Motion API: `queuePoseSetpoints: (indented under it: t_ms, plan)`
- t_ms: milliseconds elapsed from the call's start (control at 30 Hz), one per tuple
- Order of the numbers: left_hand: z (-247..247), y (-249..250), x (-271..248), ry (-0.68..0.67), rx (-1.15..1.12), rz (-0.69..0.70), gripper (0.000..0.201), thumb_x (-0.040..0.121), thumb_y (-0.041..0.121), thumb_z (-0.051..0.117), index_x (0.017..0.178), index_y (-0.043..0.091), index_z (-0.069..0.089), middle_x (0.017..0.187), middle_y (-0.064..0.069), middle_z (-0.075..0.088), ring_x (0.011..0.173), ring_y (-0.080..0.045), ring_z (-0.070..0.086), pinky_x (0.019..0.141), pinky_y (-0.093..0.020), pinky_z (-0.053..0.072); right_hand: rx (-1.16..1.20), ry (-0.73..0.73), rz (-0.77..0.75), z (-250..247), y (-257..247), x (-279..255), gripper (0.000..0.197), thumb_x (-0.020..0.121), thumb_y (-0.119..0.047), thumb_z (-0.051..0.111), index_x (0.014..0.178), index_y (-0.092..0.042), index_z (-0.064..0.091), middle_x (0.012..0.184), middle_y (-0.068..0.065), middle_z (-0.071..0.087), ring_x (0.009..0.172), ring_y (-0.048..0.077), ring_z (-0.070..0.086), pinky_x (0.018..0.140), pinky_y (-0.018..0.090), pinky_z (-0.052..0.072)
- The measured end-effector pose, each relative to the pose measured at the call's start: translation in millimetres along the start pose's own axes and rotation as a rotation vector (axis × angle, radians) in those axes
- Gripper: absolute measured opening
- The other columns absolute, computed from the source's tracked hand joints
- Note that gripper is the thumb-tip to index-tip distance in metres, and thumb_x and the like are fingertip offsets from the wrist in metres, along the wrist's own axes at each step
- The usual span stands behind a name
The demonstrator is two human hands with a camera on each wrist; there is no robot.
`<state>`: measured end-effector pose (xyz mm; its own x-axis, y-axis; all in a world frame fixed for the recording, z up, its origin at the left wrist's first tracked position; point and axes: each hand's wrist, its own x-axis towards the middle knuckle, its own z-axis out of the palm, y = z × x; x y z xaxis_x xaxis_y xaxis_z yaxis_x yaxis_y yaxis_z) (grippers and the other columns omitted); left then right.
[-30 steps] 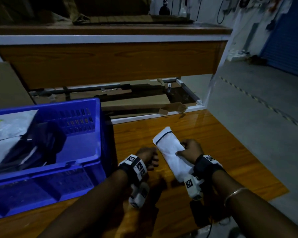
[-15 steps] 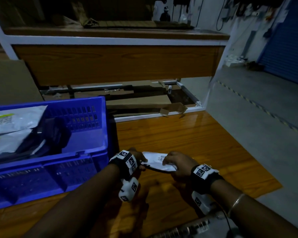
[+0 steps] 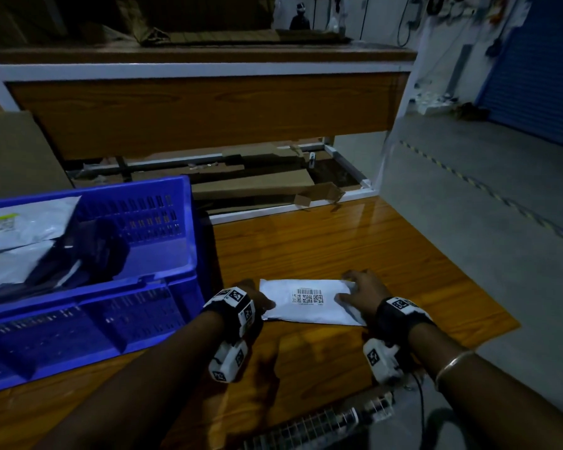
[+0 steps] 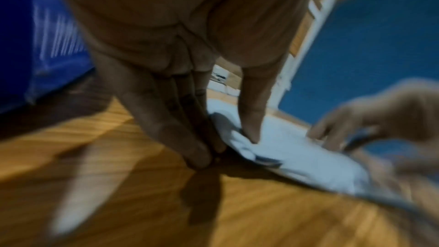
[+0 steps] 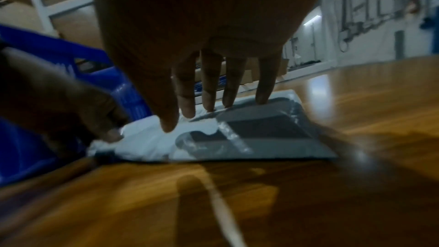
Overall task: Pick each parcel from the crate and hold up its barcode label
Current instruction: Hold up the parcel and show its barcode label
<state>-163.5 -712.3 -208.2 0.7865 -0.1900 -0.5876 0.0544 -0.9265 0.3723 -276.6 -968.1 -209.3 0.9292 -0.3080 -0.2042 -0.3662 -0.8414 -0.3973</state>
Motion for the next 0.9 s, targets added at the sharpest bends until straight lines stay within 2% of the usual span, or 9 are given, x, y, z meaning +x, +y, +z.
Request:
queuePoseSetpoints:
  t_ms: [133,300,400,467,533,600,733,833,900]
  plan:
    - [4,-3,-6,0.037,0.075,0.022,0.080,0.075,0.045,0.076,0.140,0.017,0.039,0.141,-0.007,0.048,0.121,-0.027,0.053,0.095,-0.037,0.049,0.115,-0.049,0.070,8,7,0,0.074,0.085,-0.038,0.074,0.145,-0.013,0.040,0.143,0.012,0.050,0.125,0.032,0.052,0.098,0.042,0.047]
    - [3,-1,-18,0.032,0.095,0.061,0.064,0.075,0.039,0.078,0.128,0.015,0.051,0.126,-0.006,0.059,0.109,-0.025,0.060,0.088,-0.035,0.052,0.320,-0.024,0.159,12,13,2,0.079,0.079,-0.023,0.082,0.143,-0.011,0.038,0.139,0.015,0.052,0.123,0.035,0.052,0.096,0.047,0.048]
    - [1,5,-23,0.016,-0.014,0.118,0.044,0.074,0.035,0.076,0.108,0.010,0.063,0.102,-0.006,0.066,0.090,-0.023,0.065,0.075,-0.033,0.053,0.586,0.024,0.200,6,17,2,0.071,0.081,-0.012,0.078,0.142,-0.010,0.042,0.138,0.014,0.053,0.118,0.035,0.055,0.095,0.049,0.049]
    - [-4,11,-32,0.018,-0.131,0.171,0.019,0.079,0.030,0.071,0.079,0.012,0.067,0.076,-0.005,0.064,0.068,-0.020,0.061,0.061,-0.029,0.046,0.765,0.057,0.211,-8,10,-5,0.054,0.086,-0.001,0.070,0.135,-0.005,0.048,0.131,0.016,0.057,0.103,0.031,0.058,0.087,0.043,0.051]
    - [-11,18,-40,0.043,-0.250,0.222,0.027,0.084,0.029,0.068,0.062,0.015,0.061,0.062,-0.004,0.060,0.059,-0.022,0.057,0.057,-0.027,0.042,0.836,0.102,0.198,-26,3,-10,0.034,0.089,0.006,0.061,0.119,-0.005,0.051,0.112,0.009,0.060,0.085,0.022,0.057,0.071,0.032,0.048]
    - [-21,27,-54,0.074,-0.334,0.276,0.028,0.087,0.029,0.068,0.065,0.012,0.061,0.064,-0.008,0.061,0.065,-0.025,0.060,0.060,-0.028,0.043,0.875,0.146,0.159,-48,-3,-12,0.036,0.091,0.007,0.058,0.121,-0.010,0.051,0.108,0.005,0.057,0.088,0.023,0.054,0.072,0.029,0.043]
    - [-46,43,-82,0.145,-0.453,0.334,0.023,0.087,0.023,0.068,0.070,0.012,0.057,0.074,-0.011,0.061,0.076,-0.029,0.061,0.068,-0.035,0.049,0.834,0.178,0.080,-77,-13,3,0.043,0.083,0.001,0.067,0.122,-0.013,0.056,0.125,0.011,0.060,0.104,0.029,0.057,0.083,0.033,0.048]
    - [-74,48,-104,0.180,-0.546,0.381,0.013,0.087,0.018,0.068,0.085,0.006,0.063,0.087,-0.020,0.069,0.081,-0.035,0.070,0.077,-0.045,0.057,0.798,0.187,-0.024,-102,-38,8,0.033,0.084,0.006,0.064,0.115,-0.005,0.062,0.115,0.018,0.066,0.095,0.029,0.062,0.079,0.032,0.048]
    - [-97,44,-118,0.218,-0.598,0.391,0.013,0.087,0.015,0.067,0.093,0.003,0.065,0.089,-0.021,0.070,0.075,-0.034,0.071,0.073,-0.044,0.059,0.782,0.190,-0.100,-119,-61,8,0.032,0.086,0.008,0.061,0.117,0.002,0.061,0.115,0.017,0.064,0.096,0.028,0.059,0.080,0.031,0.045]
